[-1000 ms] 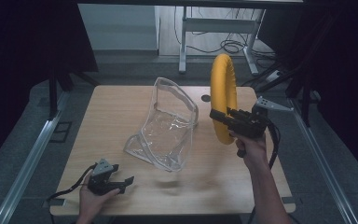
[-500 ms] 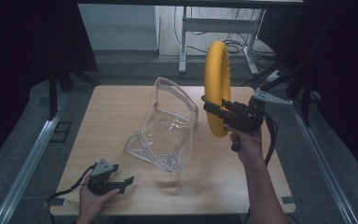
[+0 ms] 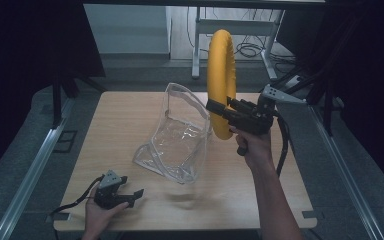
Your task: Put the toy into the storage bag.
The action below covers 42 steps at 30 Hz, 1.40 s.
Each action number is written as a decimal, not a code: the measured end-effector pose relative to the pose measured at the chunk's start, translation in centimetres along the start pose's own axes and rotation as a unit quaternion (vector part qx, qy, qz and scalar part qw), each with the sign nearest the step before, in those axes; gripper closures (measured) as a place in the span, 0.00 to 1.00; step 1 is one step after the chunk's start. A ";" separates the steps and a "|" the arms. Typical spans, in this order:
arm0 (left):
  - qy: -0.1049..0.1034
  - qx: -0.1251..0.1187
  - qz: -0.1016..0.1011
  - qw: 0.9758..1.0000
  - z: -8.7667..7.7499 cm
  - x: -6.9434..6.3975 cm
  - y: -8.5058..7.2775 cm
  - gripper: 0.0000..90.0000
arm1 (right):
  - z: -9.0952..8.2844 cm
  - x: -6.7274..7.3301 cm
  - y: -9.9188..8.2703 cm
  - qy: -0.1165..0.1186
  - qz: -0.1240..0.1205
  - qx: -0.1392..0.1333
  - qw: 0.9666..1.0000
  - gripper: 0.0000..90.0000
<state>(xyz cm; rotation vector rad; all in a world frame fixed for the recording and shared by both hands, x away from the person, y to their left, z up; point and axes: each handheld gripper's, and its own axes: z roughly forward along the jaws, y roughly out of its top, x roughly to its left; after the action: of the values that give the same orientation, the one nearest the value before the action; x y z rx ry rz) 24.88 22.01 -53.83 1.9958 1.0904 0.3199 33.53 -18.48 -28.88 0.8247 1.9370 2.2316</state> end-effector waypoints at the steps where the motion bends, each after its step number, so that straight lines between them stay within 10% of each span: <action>1: -0.001 0.000 0.000 1.000 0.0 0.0 0.0 0.18 | 0.2 0.1 0.0 0.001 -0.001 -0.001 1.000 0.56; 42: 0.001 0.002 0.001 1.000 0.1 0.0 -0.1 0.18 | 6.3 4.0 -2.2 0.114 0.013 0.021 0.993 0.56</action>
<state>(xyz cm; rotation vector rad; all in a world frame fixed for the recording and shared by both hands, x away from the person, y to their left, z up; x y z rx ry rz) 24.93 21.95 -53.96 2.0011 1.0913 0.3211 32.25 -10.85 -29.19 0.6267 2.0873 2.4007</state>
